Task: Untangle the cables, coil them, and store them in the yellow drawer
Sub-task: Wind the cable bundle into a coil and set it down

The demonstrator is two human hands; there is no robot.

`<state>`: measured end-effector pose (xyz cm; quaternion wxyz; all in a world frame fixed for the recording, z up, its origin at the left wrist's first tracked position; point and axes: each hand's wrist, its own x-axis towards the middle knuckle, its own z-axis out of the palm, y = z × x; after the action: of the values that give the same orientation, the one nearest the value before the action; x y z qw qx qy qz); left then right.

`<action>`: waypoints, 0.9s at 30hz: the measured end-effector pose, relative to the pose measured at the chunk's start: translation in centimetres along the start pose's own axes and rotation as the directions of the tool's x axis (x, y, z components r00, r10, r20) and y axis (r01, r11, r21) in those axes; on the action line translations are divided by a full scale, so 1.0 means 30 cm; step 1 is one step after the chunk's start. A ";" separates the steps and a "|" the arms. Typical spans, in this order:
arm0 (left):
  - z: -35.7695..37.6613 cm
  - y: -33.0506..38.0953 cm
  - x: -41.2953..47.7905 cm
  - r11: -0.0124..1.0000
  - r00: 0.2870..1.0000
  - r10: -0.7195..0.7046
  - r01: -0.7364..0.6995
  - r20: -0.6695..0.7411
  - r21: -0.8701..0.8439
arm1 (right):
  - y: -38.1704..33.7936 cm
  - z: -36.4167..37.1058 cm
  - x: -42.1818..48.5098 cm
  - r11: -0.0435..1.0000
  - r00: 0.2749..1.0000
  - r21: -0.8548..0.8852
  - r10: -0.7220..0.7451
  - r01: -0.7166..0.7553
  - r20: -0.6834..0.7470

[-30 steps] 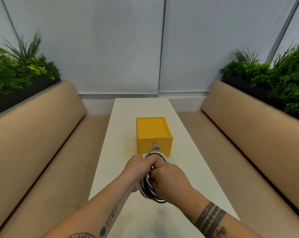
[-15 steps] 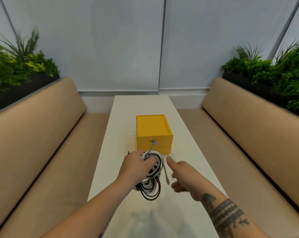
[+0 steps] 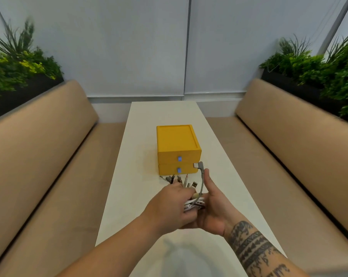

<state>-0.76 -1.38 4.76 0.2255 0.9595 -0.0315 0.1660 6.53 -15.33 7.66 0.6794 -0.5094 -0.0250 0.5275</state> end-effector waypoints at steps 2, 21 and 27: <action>-0.002 -0.004 0.004 0.998 0.998 -0.058 0.058 -0.023 -0.034 | 0.018 0.003 0.002 0.996 0.997 0.048 -0.072 0.071 0.019; 0.039 -0.001 0.011 0.954 0.954 0.283 -0.268 -0.103 0.136 | 0.054 -0.028 0.010 0.930 0.981 0.324 -0.133 0.172 -0.141; 0.024 0.004 0.017 0.995 0.985 0.073 -0.081 -0.155 -0.050 | 0.074 -0.033 -0.017 0.918 0.973 0.346 -0.225 0.194 0.054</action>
<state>-0.07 -1.80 4.37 0.2473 0.9354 -0.0558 0.2466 5.34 -16.54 5.86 0.8074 -0.3545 -0.0199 0.4712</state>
